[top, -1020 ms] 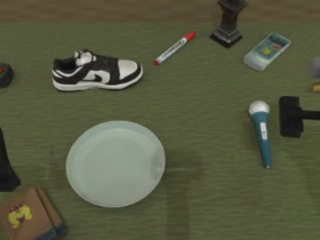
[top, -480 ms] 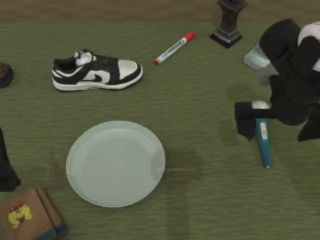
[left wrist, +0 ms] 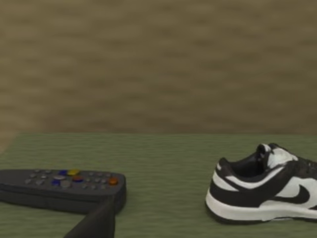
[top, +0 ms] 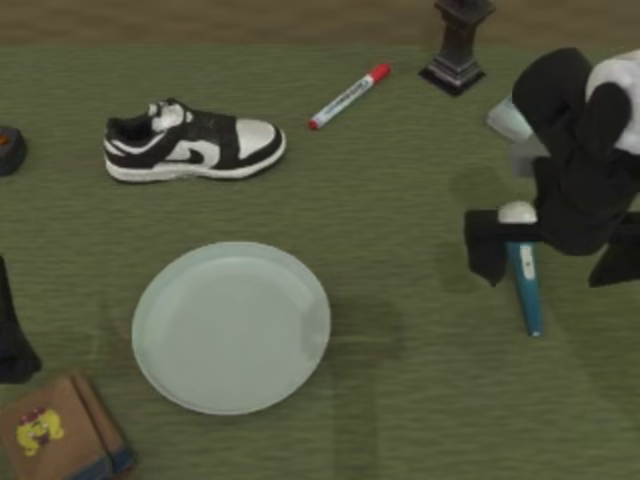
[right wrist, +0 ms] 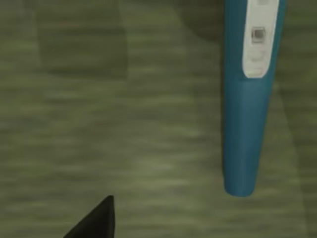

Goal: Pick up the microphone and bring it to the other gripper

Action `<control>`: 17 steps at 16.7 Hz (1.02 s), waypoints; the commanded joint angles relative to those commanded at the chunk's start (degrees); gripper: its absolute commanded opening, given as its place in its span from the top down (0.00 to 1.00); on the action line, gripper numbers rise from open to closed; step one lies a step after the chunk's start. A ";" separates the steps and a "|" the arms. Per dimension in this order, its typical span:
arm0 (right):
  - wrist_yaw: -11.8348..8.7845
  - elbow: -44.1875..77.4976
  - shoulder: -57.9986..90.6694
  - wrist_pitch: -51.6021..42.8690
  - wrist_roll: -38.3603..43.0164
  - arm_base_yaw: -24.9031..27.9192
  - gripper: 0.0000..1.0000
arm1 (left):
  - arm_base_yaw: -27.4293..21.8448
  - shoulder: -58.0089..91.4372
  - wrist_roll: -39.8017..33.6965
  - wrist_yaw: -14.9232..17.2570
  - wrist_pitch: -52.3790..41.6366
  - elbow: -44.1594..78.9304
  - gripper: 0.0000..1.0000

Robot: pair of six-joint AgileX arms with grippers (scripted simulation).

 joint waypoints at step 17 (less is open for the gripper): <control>0.06 -6.86 10.93 17.94 -0.18 -0.30 0.38 | 0.00 0.00 0.00 0.00 0.00 0.00 0.00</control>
